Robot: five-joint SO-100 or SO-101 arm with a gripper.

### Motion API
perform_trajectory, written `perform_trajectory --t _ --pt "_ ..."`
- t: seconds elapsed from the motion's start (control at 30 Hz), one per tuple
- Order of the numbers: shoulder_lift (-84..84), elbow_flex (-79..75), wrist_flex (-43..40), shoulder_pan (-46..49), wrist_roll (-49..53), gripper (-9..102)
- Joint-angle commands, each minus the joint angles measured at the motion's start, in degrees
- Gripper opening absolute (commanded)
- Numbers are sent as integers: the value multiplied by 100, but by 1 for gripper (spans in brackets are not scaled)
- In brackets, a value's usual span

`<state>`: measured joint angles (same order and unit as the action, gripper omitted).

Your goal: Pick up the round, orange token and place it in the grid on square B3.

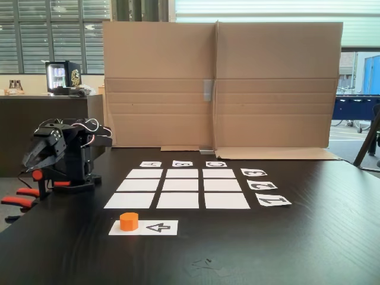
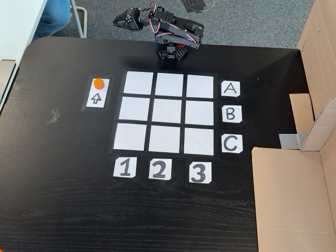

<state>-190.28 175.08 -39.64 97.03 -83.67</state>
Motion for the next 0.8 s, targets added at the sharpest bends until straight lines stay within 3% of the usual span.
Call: perform_trajectory --t 0.0,0.77 --pt "-62 18 -26 -123 483 -1" --pt "141 -114 79 -167 896 -1"
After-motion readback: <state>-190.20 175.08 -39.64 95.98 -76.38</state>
